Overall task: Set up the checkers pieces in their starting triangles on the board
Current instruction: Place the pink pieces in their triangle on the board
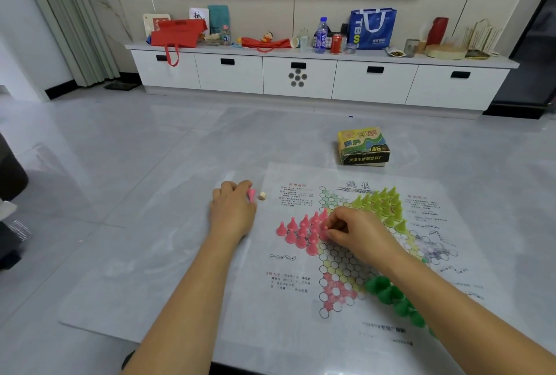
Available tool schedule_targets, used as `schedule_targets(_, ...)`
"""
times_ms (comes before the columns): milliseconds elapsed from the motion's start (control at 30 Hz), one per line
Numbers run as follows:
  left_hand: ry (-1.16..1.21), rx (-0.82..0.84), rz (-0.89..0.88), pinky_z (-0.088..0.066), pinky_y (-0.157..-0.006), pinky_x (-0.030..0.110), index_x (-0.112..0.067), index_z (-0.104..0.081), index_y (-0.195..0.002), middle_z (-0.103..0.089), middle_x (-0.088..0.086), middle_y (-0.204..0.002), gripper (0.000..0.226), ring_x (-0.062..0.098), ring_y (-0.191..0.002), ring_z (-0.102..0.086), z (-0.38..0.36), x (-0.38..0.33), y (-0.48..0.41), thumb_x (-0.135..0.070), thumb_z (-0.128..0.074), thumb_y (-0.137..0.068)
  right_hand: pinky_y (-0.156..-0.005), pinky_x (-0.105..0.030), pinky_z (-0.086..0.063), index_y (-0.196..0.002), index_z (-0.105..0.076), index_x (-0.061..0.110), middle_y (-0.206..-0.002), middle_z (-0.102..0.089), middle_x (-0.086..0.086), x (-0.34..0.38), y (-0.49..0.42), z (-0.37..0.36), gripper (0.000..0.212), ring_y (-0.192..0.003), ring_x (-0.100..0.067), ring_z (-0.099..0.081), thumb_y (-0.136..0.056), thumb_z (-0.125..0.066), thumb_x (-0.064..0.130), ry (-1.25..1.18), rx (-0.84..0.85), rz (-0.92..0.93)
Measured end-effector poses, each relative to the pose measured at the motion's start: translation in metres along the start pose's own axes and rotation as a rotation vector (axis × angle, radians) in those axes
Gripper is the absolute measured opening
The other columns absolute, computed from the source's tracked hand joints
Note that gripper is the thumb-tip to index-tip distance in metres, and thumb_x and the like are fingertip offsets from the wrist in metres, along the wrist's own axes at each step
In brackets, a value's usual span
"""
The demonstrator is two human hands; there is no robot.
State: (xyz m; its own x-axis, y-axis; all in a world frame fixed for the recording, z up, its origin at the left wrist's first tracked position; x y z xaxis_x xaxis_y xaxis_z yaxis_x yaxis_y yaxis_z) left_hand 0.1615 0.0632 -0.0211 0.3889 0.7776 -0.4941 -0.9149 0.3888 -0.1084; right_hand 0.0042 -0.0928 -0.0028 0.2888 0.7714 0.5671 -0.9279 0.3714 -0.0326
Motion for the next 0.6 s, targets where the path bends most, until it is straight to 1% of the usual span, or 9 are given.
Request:
schedule_targets(167,-0.065,0.046,-0.014,-0.029,-0.1,0.038,-0.026,-0.037,-0.135,-0.035,0.005,-0.142,0.04,0.031,-0.124,-0.031,0.0005,0.0031,-0.0049,-0.024,-0.035,-0.096,-0.081,-0.034,-0.051,-0.091,-0.065,0.015,-0.091,-0.067,0.001,-0.002,-0.0002,-0.0022,0.01,-0.085,-0.014,-0.06,-0.082,-0.065,0.02,-0.012,0.013,0.0)
schedule_targets(233,-0.115,0.075,-0.052,-0.029,-0.097,0.037,-0.029,-0.041,-0.132,-0.036,0.001,-0.142,0.037,0.031,-0.123,-0.031,-0.0013,0.0021,-0.0054,-0.022,-0.033,-0.096,-0.081,-0.033,-0.051,-0.091,-0.066,0.014,-0.092,-0.068,0.0,-0.003,-0.0007,-0.0033,0.011,-0.084,-0.014,-0.061,-0.082,-0.065,0.02,-0.012,0.02,0.002)
schedule_targets(333,-0.135,0.069,-0.097,-0.029,-0.087,0.034,-0.026,-0.052,-0.119,-0.048,0.002,-0.131,0.03,0.029,-0.116,-0.036,-0.0024,-0.0015,-0.0041,-0.018,-0.036,-0.094,-0.081,-0.031,-0.051,-0.092,-0.066,0.013,-0.092,-0.068,0.0,-0.0043,-0.0018,-0.0042,0.013,-0.084,-0.014,-0.061,-0.082,-0.066,0.021,-0.017,0.024,-0.007)
schedule_targets(433,-0.038,0.025,-0.081,-0.034,-0.086,0.034,-0.019,-0.059,-0.109,-0.055,0.007,-0.118,0.024,0.03,-0.109,-0.041,0.0021,-0.0025,-0.0043,-0.017,-0.043,-0.092,-0.079,-0.028,-0.05,-0.092,-0.066,0.013,-0.09,-0.065,0.003,-0.0046,-0.0019,-0.0042,0.014,-0.084,-0.013,-0.059,-0.082,-0.066,0.023,-0.008,0.023,-0.012)
schedule_targets(600,0.038,0.026,-0.074,-0.04,-0.079,0.033,-0.014,-0.063,-0.103,-0.055,0.012,-0.105,0.02,0.031,-0.1,-0.05,0.006,-0.0014,-0.0002,-0.014,-0.049,-0.089,-0.078,-0.027,-0.048,-0.09,-0.064,0.012,-0.086,-0.061,0.005,-0.0044,-0.0019,-0.0039,0.015,-0.083,-0.013,-0.057,-0.082,-0.066,0.024,-0.001,0.021,-0.02)
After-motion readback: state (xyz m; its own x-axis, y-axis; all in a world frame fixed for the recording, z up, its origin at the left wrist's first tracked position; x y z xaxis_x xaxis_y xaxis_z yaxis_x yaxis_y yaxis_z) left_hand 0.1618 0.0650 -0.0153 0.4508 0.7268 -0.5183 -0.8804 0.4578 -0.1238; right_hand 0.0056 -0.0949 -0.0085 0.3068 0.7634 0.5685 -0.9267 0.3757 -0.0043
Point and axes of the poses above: each hand's wrist, its own y-axis away from the middle knuckle, its own z-axis out of the back of the hand, x = y × z, the point moved 6 cm from there along -y, towards the middle knuckle
